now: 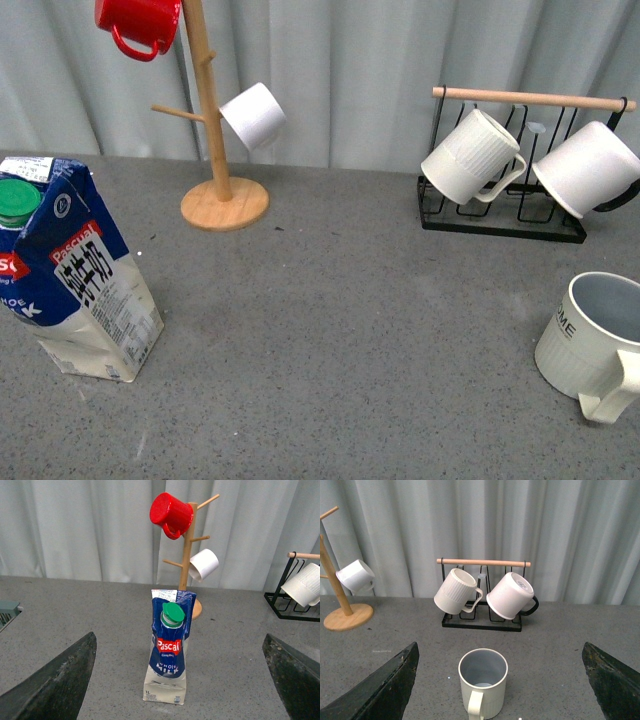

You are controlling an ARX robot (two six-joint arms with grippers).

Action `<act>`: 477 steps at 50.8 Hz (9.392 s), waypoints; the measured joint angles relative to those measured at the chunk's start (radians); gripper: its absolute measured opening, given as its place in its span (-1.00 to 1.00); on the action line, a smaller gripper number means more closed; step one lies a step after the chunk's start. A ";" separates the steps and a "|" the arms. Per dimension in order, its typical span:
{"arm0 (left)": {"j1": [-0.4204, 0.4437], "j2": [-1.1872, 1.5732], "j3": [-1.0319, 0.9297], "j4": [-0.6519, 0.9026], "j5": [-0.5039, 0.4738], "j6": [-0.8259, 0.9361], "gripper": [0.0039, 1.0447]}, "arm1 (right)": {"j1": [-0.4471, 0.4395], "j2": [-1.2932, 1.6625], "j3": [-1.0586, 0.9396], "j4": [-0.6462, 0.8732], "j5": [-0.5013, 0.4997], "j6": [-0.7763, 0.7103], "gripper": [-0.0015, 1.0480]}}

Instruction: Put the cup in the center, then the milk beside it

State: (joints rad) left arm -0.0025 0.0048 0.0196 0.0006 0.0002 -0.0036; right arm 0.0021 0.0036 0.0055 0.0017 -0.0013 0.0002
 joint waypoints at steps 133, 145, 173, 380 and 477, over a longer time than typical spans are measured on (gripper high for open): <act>0.000 0.000 0.000 0.000 0.000 0.000 0.88 | 0.000 0.000 0.000 0.000 0.000 0.000 0.82; 0.000 0.000 0.000 0.000 0.000 0.000 0.88 | 0.000 0.000 0.000 0.000 0.000 0.000 0.82; 0.000 0.000 0.000 0.000 0.000 0.000 0.88 | 0.000 0.000 0.000 0.000 0.000 0.000 0.82; 0.000 -0.001 0.000 0.000 0.000 0.000 0.88 | 0.372 1.985 1.176 -0.079 -0.050 0.340 0.08; 0.000 -0.002 0.000 0.000 0.000 0.000 0.88 | 0.000 0.517 0.000 0.512 0.003 0.000 -0.98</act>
State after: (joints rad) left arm -0.0025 0.0029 0.0196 0.0006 -0.0002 -0.0036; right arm 0.0025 0.5201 0.0051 0.5133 0.0017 0.0002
